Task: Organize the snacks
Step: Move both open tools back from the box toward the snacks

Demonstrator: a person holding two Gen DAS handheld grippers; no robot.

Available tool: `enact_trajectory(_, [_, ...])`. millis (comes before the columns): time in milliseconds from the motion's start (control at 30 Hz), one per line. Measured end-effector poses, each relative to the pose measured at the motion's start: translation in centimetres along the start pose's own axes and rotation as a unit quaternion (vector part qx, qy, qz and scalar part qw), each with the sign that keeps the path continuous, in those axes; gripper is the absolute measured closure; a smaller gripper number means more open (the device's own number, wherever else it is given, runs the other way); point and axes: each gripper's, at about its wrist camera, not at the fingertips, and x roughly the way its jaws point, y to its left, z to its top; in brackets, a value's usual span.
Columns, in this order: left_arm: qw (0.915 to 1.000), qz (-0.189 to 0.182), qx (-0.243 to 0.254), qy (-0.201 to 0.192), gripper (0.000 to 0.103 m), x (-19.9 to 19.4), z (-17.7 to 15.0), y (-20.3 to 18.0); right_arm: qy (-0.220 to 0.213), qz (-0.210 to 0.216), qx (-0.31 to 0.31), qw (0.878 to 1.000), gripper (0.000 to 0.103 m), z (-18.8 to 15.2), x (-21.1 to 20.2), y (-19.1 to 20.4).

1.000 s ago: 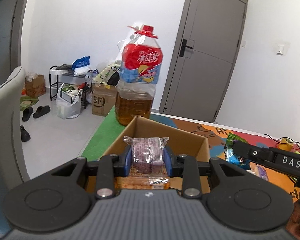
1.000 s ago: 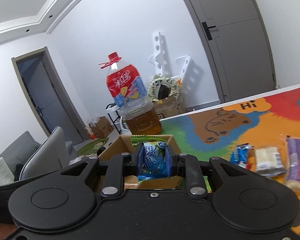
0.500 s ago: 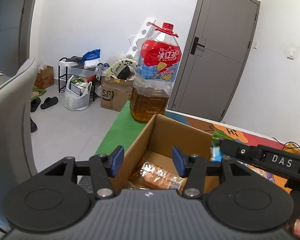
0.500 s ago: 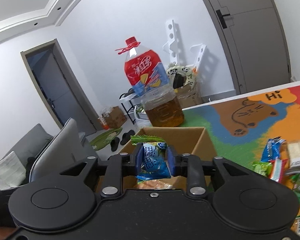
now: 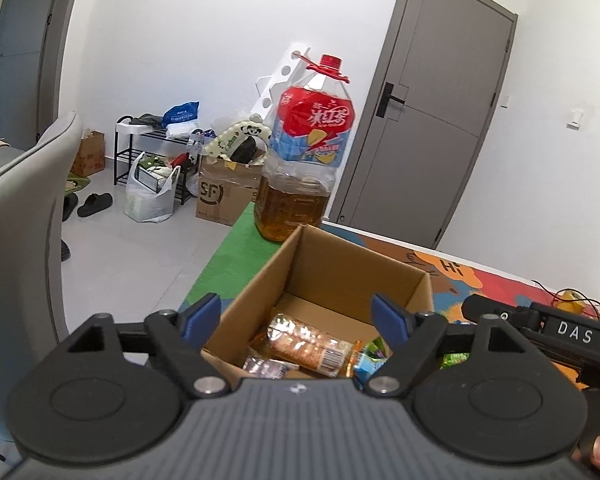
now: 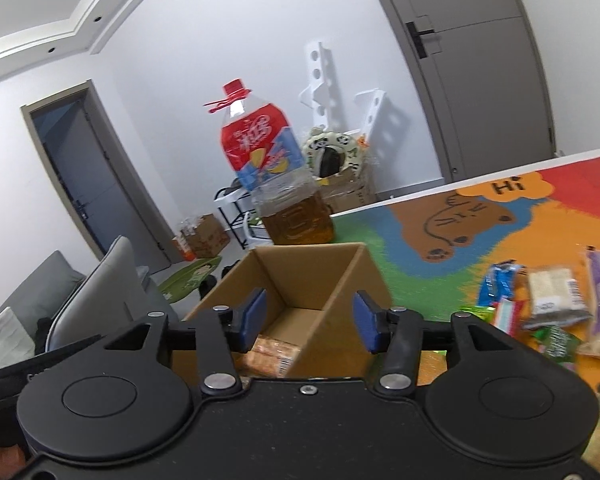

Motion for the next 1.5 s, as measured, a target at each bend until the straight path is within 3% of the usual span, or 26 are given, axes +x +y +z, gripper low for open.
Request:
enact_trajectory(267, [0.9999, -0.007, 0.007, 0.004, 0.015, -0.7, -0.7, -2.2, 0.007, -0.020, 0.012, 1.000, 0.039, -0.3, -1.9, -2.1])
enact_trajectory(400, [0.9997, -0.015, 0.012, 0.012, 0.013, -1.0, -1.3, -3.6, 0.002, -0.030, 0.018, 0.999, 0.024, -0.6, -3.5, -3.6])
enact_trajectory(633, [0.9989, -0.035, 0.022, 0.022, 0.011, -1.6, -2.7, -6.3, 0.000, -0.044, 0.032, 0.999, 0.017, -1.2, -6.2, -6.7])
enact_trajectory(1167, [0.9946, -0.082, 0.054, 0.033, 0.011, -2.0, -4.8, -12.0, -0.018, -0.076, 0.056, 0.995, 0.013, -2.3, -10.2, -12.2])
enact_trajectory(1500, [0.9919, -0.097, 0.065, 0.052, 0.011, -0.3, -6.9, -15.1, -0.025, -0.089, 0.087, 0.992, 0.018, -3.3, -11.0, -15.7])
